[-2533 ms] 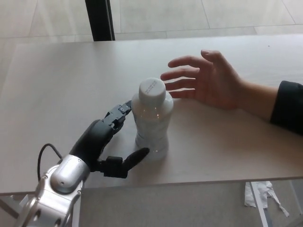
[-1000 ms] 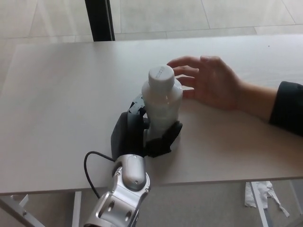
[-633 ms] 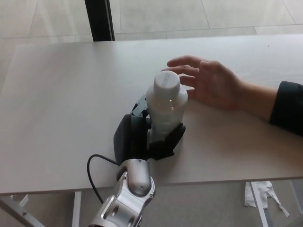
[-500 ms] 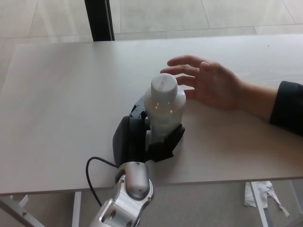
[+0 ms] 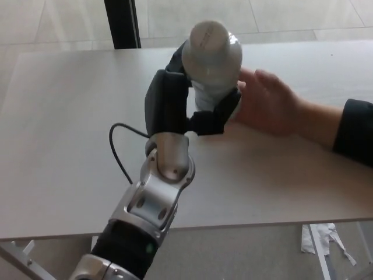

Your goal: Pick up a bottle and hand it

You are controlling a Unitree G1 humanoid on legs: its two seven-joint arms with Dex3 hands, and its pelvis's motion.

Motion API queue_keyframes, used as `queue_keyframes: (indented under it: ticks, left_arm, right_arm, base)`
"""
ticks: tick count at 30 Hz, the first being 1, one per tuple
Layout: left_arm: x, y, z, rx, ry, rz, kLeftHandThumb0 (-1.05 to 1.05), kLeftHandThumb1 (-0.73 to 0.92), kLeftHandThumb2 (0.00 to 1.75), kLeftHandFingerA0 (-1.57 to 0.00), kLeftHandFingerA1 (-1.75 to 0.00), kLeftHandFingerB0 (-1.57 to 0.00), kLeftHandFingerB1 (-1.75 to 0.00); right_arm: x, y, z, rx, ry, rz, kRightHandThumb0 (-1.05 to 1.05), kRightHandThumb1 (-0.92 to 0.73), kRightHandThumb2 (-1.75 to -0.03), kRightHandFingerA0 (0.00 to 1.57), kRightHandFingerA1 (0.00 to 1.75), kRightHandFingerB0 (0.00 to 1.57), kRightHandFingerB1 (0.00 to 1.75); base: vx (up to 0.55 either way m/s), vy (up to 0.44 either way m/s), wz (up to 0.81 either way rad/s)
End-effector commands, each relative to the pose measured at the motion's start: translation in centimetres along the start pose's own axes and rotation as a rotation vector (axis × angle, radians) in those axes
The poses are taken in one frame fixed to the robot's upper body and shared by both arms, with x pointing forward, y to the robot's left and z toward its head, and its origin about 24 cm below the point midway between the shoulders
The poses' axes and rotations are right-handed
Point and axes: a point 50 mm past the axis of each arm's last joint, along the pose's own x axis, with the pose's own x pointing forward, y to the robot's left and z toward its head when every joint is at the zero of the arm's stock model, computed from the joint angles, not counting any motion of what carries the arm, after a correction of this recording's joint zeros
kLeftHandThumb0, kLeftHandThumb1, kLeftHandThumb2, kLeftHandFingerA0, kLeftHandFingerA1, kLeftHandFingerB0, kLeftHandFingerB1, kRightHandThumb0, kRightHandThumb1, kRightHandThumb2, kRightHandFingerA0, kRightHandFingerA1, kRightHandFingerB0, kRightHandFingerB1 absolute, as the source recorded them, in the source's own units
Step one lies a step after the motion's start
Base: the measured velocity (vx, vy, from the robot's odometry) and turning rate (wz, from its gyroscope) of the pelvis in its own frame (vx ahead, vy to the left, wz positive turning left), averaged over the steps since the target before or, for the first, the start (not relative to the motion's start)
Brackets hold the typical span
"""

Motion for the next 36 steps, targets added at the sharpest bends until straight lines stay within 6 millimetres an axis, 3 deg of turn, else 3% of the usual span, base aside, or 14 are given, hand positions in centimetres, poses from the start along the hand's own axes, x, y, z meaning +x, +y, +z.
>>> queue_keyframes:
  ticks: [1, 15, 16, 17, 18, 20, 22, 25, 27, 29, 31, 32, 33, 36]
  left_arm:
    - [3.3, -0.7, 2.9, 0.063, -0.013, -0.061, -0.04, 0.41, 1.32, -0.98, -1.59, -0.90, -1.45]
    - [2.5, -4.6, -0.5, 0.232, 0.178, -0.198, -0.10, 0.65, 0.92, -0.82, -1.74, -0.74, -1.52]
    - [2.4, -4.7, -0.7, 0.242, 0.188, -0.200, -0.13, 0.68, 0.89, -0.83, -1.73, -0.73, -1.52]
    - [2.4, -4.8, -0.8, 0.255, 0.208, -0.202, -0.15, 0.70, 0.81, -0.81, -1.74, -0.71, -1.53]
    - [2.3, -4.9, -0.9, 0.259, 0.218, -0.204, -0.16, 0.73, 0.78, -0.80, -1.75, -0.70, -1.53]
    - [1.9, -5.6, -1.1, 0.283, 0.239, -0.221, -0.14, 0.72, 0.66, -0.89, -1.64, -0.79, -1.19]
    - [1.7, -5.6, -1.4, 0.291, 0.239, -0.220, -0.17, 0.75, 0.66, -0.86, -1.67, -0.75, -1.26]
    - [1.1, -6.3, -1.8, 0.288, 0.253, -0.249, -0.13, 0.74, 0.72, -0.86, -1.63, -0.76, -1.26]
    - [0.6, -7.1, -1.6, 0.266, 0.289, -0.266, -0.16, 0.76, 0.76, -0.85, -1.54, -0.76, -1.29]
    - [0.7, -7.9, -0.7, 0.257, 0.285, -0.288, -0.15, 0.77, 0.73, -0.88, -1.20, -0.80, -0.98]
    - [0.8, -8.0, -0.4, 0.264, 0.276, -0.293, -0.14, 0.78, 0.72, -0.83, -1.27, -0.79, -0.94]
    - [1.0, -8.2, 0.0, 0.266, 0.268, -0.296, -0.16, 0.79, 0.69, -0.77, -1.23, -0.74, -0.85]
    - [1.1, -8.4, 0.4, 0.259, 0.255, -0.295, -0.16, 0.79, 0.68, -0.72, -1.54, -0.70, -1.09]
    - [1.2, -8.6, 0.9, 0.291, 0.220, -0.295, -0.16, 0.80, 0.64, -0.73, -1.66, -0.64, -1.34]
  right_arm:
    - [0.3, 0.2, 0.6, -0.006, -0.023, 0.009, -0.69, -0.60, -0.61, 0.56, 0.80, 0.36, 0.63]
    - [0.7, 1.4, 1.2, -0.021, -0.037, 0.032, -0.68, -0.59, -0.61, 0.59, 0.81, 0.40, 0.64]
    - [0.8, 1.6, 1.3, -0.028, -0.050, 0.039, -0.68, -0.43, -0.94, 0.58, 0.80, 0.37, 0.65]
    - [0.9, 1.7, 1.3, -0.039, -0.046, 0.034, -0.67, -0.59, -0.62, 0.54, 0.80, 0.37, 0.63]
    - [0.9, 1.8, 1.3, -0.030, -0.050, 0.039, -0.66, -0.58, -0.63, 0.53, 0.81, 0.38, 0.64]
    - [1.0, 2.0, 1.4, -0.026, -0.053, 0.039, -0.65, -0.43, -0.92, 0.51, 0.78, 0.39, 0.66]
    - [0.9, 2.3, 1.4, -0.031, -0.048, 0.048, -0.65, -0.60, -0.62, 0.51, 0.82, 0.40, 0.65]
    - [0.9, 2.6, 1.4, -0.025, -0.046, 0.058, -0.65, -0.59, -0.62, 0.52, 0.81, 0.41, 0.65]
    - [0.9, 2.6, 1.4, -0.037, -0.049, 0.060, -0.65, -0.44, -0.92, 0.52, 0.78, 0.39, 0.66]
    - [1.0, 2.6, 1.3, -0.023, -0.039, 0.061, -0.63, -0.59, -0.62, 0.50, 0.79, 0.39, 0.63]
    - [1.1, 2.6, 1.3, -0.014, -0.045, 0.065, -0.63, -0.43, -0.90, 0.50, 0.77, 0.38, 0.65]
    - [1.1, 2.7, 1.4, -0.020, -0.049, 0.067, -0.64, -0.58, -0.61, 0.53, 0.80, 0.39, 0.62]
    - [1.1, 2.7, 1.4, -0.019, -0.044, 0.064, -0.64, -0.58, -0.61, 0.54, 0.79, 0.41, 0.63]
    - [1.3, 2.7, 1.4, -0.014, -0.051, 0.070, -0.64, -0.58, -0.61, 0.54, 0.78, 0.40, 0.62]
  base:
    - [0.00, 0.000, 0.00]
    - [0.00, 0.000, 0.00]
    - [0.00, 0.000, 0.00]
    - [0.00, 0.000, 0.00]
    - [0.00, 0.000, 0.00]
    - [0.00, 0.000, 0.00]
    - [0.00, 0.000, 0.00]
    - [0.00, 0.000, 0.00]
    - [0.00, 0.000, 0.00]
    - [0.00, 0.000, 0.00]
    - [0.00, 0.000, 0.00]
    - [0.00, 0.000, 0.00]
    - [0.00, 0.000, 0.00]
    - [0.00, 0.000, 0.00]
